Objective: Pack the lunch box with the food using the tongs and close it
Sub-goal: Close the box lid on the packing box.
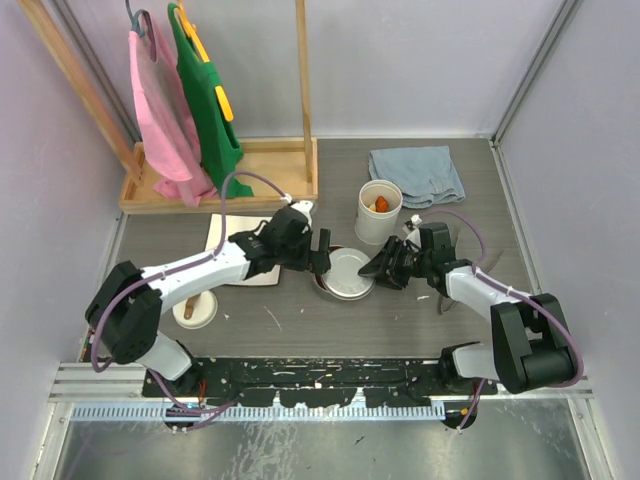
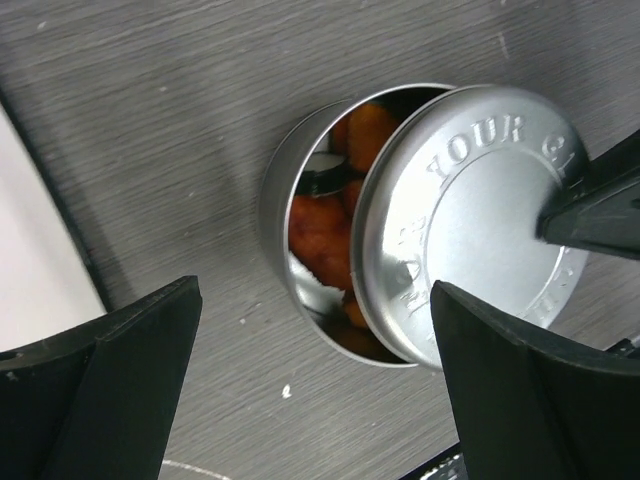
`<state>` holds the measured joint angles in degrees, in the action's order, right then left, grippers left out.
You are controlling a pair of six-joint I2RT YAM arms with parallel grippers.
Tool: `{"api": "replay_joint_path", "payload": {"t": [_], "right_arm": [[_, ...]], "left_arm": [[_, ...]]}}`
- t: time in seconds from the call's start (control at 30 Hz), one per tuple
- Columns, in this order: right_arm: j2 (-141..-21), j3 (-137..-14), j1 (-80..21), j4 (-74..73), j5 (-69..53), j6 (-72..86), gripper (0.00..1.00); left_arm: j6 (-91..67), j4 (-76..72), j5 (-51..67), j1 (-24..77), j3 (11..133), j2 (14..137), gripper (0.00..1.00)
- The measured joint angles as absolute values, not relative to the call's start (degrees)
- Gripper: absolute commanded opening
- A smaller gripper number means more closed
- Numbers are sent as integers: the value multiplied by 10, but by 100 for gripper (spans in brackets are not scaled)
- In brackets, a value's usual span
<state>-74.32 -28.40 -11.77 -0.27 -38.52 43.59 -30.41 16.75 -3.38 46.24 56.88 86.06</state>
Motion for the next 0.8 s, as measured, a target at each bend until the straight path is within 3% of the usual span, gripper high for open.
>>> {"api": "replay_joint_path", "payload": {"t": [0.33, 0.8], "right_arm": [[-752, -284, -118, 5, -384, 461, 52], [-761, -287, -118, 13, -384, 474, 53]], "left_arm": [[-299, 149, 47, 450, 610, 929, 98], [-276, 166, 109, 441, 643, 965, 75]]}}
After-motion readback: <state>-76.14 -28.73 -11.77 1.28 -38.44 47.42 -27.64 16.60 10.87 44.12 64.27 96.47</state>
